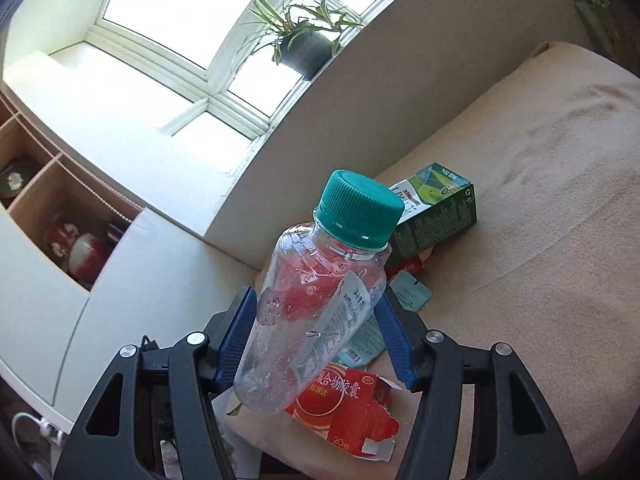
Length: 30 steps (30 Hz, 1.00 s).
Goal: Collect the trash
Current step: 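Carry the bottle and wrapper strip down over the blue wastebasket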
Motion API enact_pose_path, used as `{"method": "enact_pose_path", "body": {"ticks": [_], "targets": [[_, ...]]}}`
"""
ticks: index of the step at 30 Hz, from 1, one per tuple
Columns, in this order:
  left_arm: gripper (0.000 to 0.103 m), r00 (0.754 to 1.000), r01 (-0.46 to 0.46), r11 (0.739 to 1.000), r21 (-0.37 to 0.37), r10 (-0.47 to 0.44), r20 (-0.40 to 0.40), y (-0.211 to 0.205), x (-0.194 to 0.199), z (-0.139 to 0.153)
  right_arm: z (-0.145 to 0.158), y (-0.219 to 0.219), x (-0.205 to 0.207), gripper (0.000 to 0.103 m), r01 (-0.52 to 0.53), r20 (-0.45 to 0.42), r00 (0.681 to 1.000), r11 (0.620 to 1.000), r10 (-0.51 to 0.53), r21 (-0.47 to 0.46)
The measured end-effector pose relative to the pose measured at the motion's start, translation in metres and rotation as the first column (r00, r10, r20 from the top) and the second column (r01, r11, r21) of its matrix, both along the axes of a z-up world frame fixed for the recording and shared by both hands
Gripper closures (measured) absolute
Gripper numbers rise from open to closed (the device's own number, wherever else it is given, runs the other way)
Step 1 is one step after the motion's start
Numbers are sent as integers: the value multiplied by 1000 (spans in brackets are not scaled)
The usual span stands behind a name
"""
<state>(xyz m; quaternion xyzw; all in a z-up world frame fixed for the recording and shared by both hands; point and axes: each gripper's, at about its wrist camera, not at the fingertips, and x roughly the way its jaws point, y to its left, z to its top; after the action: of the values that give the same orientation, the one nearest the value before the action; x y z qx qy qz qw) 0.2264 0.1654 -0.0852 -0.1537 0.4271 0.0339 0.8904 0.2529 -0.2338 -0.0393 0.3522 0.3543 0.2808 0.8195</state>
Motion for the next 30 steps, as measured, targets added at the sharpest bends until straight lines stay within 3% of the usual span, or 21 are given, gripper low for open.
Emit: {"method": "enact_pose_path", "body": {"ticks": [7,15,21,30], "targets": [[74,998,12,1000,-24,-11,57,-4,-34,15,24,-1,-23,43,-47,87,995,995,55,-90],[74,993,38,999,-23,-35,114,-32,-101,42,45,-2,-66,43,-125,184,968,966,168,-225],[74,991,64,997,-43,-59,120,-53,-148,40,35,-7,-95,43,-169,177,958,945,224,-282],[74,995,79,992,-95,-73,62,-75,-205,8,7,-11,-135,43,-213,150,946,898,289,-385]]}}
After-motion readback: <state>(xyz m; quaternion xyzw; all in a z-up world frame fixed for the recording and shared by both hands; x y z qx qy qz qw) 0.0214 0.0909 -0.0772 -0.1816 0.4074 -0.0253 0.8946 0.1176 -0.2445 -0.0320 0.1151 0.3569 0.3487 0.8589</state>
